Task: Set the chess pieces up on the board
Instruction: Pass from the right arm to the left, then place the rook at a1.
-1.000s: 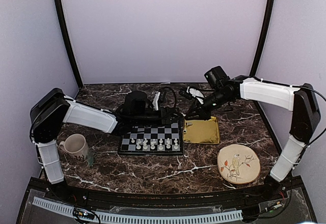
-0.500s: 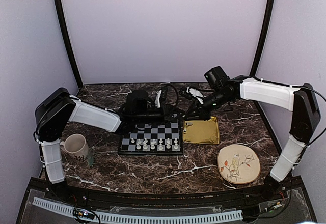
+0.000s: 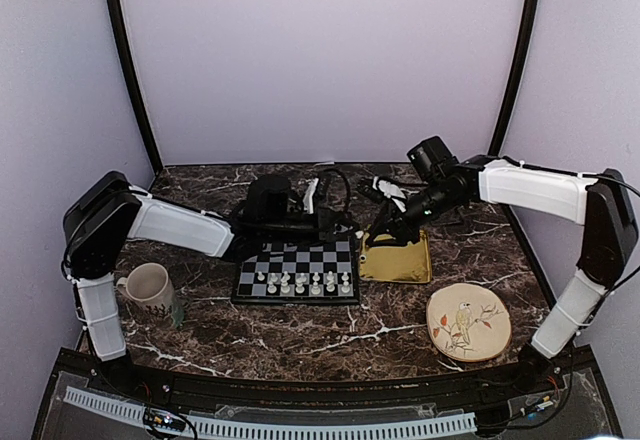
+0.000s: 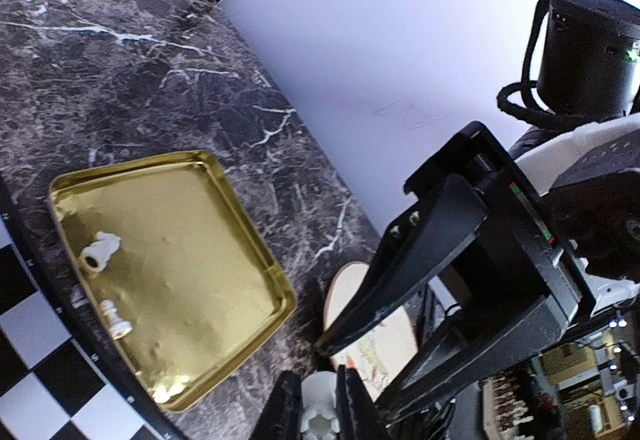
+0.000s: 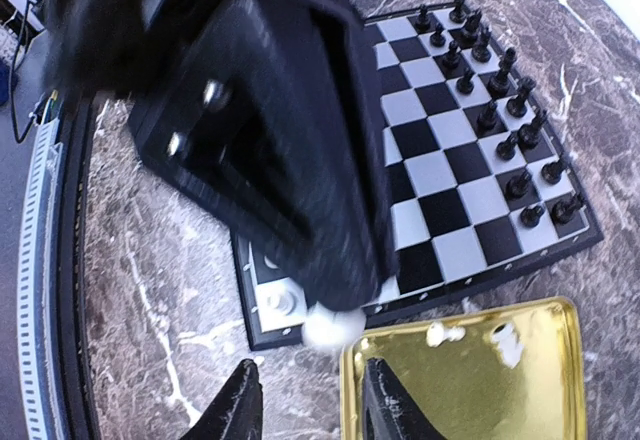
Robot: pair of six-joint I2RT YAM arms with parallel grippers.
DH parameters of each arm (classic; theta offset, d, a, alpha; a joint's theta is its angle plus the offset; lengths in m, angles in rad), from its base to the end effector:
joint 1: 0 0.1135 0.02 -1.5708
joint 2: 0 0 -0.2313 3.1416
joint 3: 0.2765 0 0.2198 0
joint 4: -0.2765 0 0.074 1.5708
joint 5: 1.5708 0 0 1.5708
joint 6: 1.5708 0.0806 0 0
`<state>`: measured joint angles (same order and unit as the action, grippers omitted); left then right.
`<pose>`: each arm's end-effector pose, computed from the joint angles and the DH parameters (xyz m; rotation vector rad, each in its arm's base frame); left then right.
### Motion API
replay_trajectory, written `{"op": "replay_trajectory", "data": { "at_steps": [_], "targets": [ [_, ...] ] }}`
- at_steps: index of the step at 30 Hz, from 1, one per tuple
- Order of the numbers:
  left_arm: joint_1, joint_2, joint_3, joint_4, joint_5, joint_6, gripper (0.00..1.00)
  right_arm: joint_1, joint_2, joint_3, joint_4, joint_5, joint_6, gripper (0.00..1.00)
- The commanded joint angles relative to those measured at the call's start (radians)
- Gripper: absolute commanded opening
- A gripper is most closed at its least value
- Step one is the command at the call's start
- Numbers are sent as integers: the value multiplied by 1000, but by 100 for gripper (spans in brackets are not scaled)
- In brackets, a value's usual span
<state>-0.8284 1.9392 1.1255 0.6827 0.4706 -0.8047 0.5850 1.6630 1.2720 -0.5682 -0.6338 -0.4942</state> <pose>0.2683 -0.3465 0.1978 0.4286 1.9251 -1.5502 0.2566 0.2272 0.2049 -1.4698 1.9628 0.8340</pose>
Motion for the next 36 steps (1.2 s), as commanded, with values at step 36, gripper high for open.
{"op": "replay_trajectory", "data": {
  "at_steps": [36],
  "targets": [
    [-26, -522, -355, -995, -740, 275, 5, -76, -45, -112, 99, 20, -15, 37]
  ]
}}
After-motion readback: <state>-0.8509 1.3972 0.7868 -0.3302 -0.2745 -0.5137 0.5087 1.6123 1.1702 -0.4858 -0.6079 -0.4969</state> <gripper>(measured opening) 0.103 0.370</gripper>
